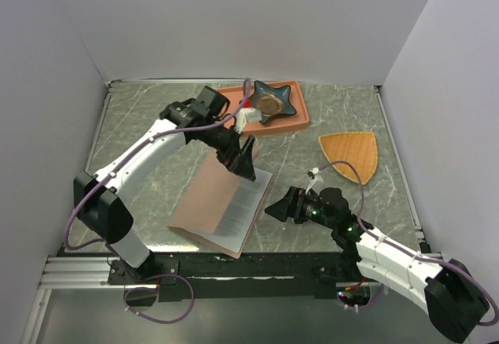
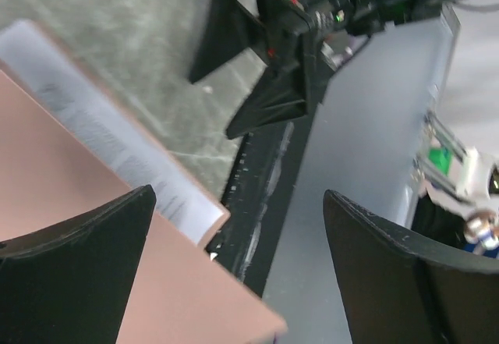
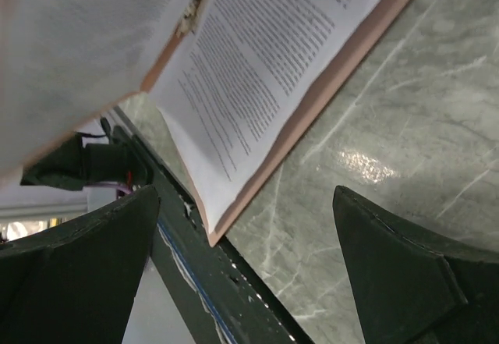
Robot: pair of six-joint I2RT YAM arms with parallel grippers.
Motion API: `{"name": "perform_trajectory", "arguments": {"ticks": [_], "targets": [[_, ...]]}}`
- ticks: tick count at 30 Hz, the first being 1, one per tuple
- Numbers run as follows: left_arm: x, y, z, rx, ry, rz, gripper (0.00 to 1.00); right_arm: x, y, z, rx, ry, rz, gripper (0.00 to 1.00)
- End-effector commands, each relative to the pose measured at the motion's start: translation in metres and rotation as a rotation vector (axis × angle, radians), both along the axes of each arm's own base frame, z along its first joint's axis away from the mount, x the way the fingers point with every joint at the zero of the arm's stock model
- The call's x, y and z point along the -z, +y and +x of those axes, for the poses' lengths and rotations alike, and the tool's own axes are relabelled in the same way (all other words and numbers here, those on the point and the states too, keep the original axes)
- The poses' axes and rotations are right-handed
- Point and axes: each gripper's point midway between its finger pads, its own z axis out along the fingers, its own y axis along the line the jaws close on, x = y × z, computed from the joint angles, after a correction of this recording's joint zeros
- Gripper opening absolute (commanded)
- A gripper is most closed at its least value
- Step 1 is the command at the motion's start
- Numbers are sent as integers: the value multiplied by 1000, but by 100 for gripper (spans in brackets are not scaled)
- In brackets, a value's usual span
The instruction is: Put the files into the folder
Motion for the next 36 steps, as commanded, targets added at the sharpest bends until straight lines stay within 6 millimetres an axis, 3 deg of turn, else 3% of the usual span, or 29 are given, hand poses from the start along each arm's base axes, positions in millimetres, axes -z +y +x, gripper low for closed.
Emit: {"name": "perform_trajectory", "arguments": {"ticks": [1,6,8,9,11,12,14,15,16,17,18,19,20,21,26,30,36], "targets": [[-4,-19,-7,63,-8,-43,96,-11,-7,11,62,-31,-28,100],[-23,-9,22,-23,-173,16,96,-24,-3,16,49,-45,-45,100],[-38,13,42,-111,-256,31,96,-18,-3,16,38,-17,-90,100],[-40,24,52,-142,-295,38,96,-27,0,22,39,-23,-95,100],[-36,66,78,-265,-374,105,96,-20,4,24,17,7,-123,100],[-18,84,84,-275,-401,161,96,-17,8,28,15,31,-137,100],[2,139,107,-400,-494,314,96,-13,10,32,25,64,-151,100],[32,158,113,-385,-540,385,96,-9,14,38,27,84,-164,100],[48,184,121,-429,-566,455,96,-7,16,41,32,99,-167,100],[56,201,124,-448,-609,507,96,-4,18,43,35,116,-175,100],[86,221,122,-415,-639,606,96,0,22,48,34,135,-189,100],[95,236,123,-429,-649,646,96,4,24,51,38,154,-199,100],[104,244,121,-417,-655,669,96,-1,29,58,39,155,-197,100],[122,252,116,-389,-658,713,96,11,30,60,39,189,-222,100],[162,268,109,-350,-625,801,99,15,47,79,36,218,-227,100],[193,275,96,-301,-571,847,98,32,56,90,37,275,-254,100],[215,254,72,-219,-509,768,99,48,67,103,43,338,-266,100]]}}
